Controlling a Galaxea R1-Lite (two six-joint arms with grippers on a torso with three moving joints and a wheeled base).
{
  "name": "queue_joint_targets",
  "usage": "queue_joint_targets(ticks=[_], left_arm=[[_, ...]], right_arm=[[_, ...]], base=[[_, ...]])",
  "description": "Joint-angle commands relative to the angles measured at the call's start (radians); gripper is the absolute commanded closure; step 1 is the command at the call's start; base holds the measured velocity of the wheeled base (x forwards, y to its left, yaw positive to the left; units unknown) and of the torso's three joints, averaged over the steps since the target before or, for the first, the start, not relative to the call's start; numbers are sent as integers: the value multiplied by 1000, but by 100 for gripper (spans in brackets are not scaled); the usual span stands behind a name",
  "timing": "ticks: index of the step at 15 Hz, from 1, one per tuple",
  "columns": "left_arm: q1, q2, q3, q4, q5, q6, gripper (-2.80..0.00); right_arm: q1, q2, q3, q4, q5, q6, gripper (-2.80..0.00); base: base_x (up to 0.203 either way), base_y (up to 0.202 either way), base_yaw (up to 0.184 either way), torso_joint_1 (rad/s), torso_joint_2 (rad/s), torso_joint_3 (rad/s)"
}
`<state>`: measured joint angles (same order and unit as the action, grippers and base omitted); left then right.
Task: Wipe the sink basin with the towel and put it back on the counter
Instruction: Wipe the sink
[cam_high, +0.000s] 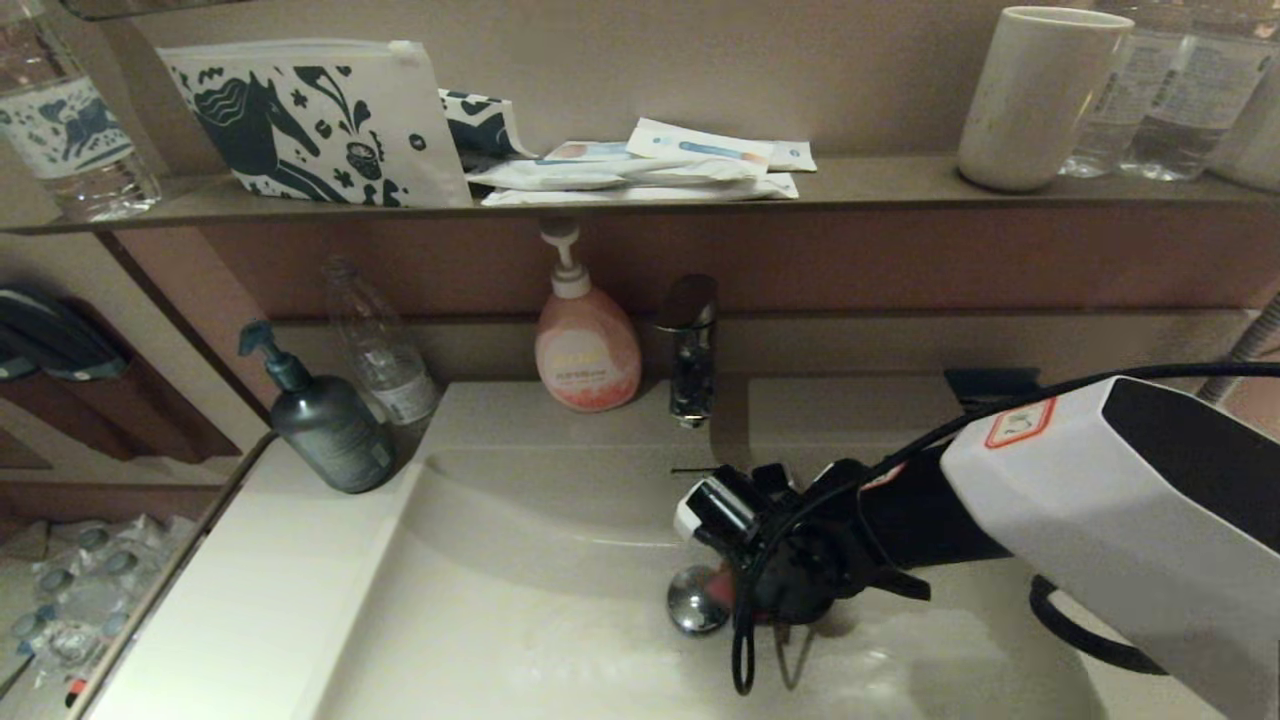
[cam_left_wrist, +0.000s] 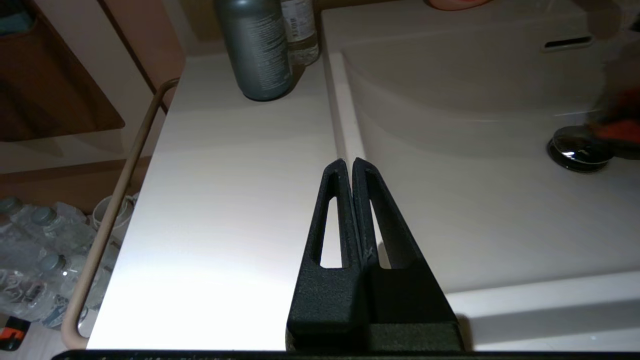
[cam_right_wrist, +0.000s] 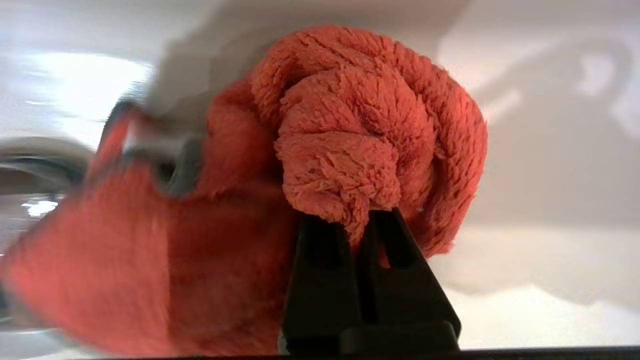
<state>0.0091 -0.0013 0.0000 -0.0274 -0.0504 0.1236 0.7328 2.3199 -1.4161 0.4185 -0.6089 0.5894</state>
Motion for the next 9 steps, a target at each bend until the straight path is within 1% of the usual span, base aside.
queue_joint_targets(ticks=[1,4,7,8,9], left_arm=[[0,1,0,0,0,1,0],[0,1,0,0,0,1,0],[0,1,0,0,0,1,0],[0,1,0,-2,0,1,0],[0,1,0,0,0,1,0]], right_arm=[[-24,-44,51,0,-3,6,0],[-62,-80,153,3,-3,8,0],[-63,-90,248,5,7,11,0],[-55,-101,262,4,33,13,0],[-45,-112,269,3,91,13,0]], base=[[0,0,0,0,0,0],[0,0,0,0,0,0],[0,0,0,0,0,0],[0,0,0,0,0,0],[0,0,0,0,0,0]])
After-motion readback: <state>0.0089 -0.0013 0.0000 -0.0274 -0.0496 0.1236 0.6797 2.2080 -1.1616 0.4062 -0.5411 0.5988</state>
